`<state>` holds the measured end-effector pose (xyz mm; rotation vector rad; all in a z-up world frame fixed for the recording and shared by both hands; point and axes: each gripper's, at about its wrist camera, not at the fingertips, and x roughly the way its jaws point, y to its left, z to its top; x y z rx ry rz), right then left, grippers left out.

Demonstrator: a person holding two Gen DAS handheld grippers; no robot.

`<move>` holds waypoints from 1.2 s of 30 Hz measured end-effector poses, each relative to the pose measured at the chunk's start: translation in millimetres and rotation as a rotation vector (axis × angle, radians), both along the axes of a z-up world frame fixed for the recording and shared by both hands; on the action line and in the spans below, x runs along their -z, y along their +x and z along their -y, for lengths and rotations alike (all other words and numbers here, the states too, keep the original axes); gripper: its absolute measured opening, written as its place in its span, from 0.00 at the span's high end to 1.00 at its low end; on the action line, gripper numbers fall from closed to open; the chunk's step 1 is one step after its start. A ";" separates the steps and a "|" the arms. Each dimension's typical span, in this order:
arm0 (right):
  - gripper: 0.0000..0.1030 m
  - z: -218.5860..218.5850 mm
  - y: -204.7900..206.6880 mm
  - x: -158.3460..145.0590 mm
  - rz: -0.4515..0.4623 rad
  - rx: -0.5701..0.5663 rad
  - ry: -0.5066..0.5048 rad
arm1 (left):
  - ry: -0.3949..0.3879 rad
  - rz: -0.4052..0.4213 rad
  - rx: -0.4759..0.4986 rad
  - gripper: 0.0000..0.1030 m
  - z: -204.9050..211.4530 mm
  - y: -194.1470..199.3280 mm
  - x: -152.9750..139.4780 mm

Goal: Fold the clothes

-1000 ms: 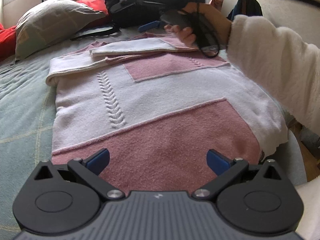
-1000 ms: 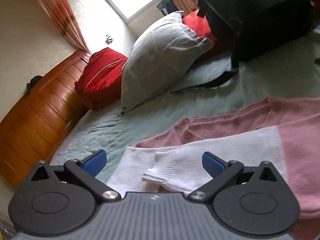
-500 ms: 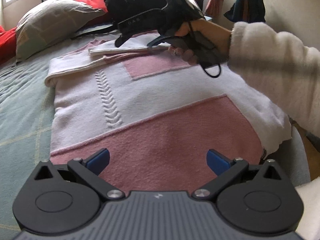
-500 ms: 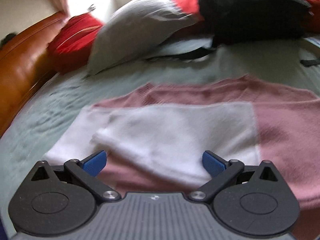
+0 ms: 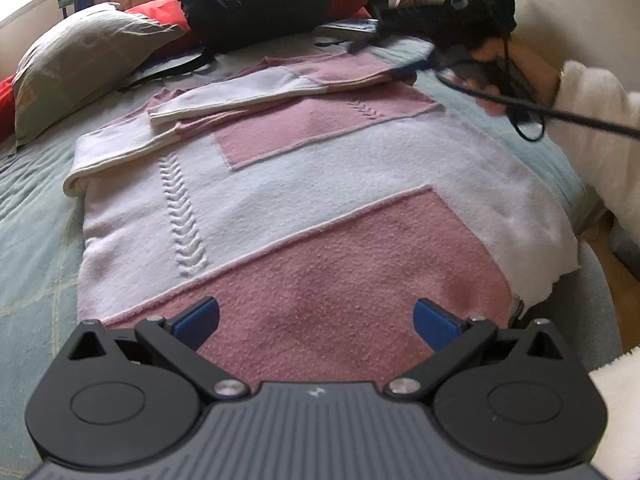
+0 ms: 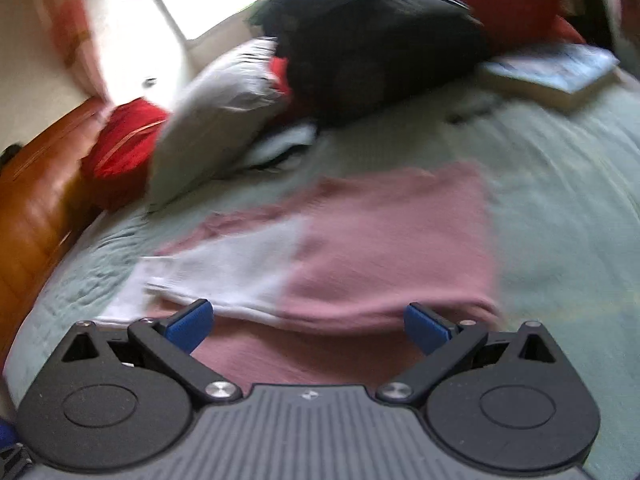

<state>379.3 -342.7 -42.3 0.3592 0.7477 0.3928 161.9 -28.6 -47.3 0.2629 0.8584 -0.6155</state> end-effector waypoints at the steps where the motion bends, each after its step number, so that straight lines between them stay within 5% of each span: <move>1: 0.00 4.3 -0.9 3.3 -0.005 0.008 0.003 | 0.000 -0.002 0.001 0.01 0.9 0.9 0.6; 6: 0.00 25.7 -5.6 19.4 -0.028 0.046 0.020 | 0.007 -0.009 -0.004 0.01 0.8 0.5 1.3; 11: 0.00 3.2 -16.6 -9.7 0.131 -0.007 -0.052 | 0.015 0.003 -0.004 0.01 1.6 1.1 -2.3; 14: 0.00 -2.7 -2.3 -4.7 0.126 0.001 -0.072 | 0.005 0.011 -0.008 0.01 0.7 0.2 -4.6; 18: 0.00 2.9 19.0 35.7 0.005 0.036 -0.147 | -0.005 0.022 -0.015 0.01 -5.1 -2.0 -6.2; 19: 0.00 3.4 13.5 37.0 0.046 0.027 -0.152 | -0.007 0.023 -0.017 0.01 -7.9 -2.2 -6.3; 30: 0.00 13.7 23.8 -9.3 0.110 0.048 -0.045 | -0.011 0.046 -0.069 0.01 -19.5 9.6 -8.3; 33: 0.00 19.7 44.3 16.6 0.009 0.097 -0.049 | 0.001 0.049 -0.065 0.01 -16.7 11.6 -5.5; 36: 0.00 21.9 44.5 34.4 0.008 0.085 -0.059 | -0.013 0.045 -0.064 0.01 -18.5 14.7 -4.6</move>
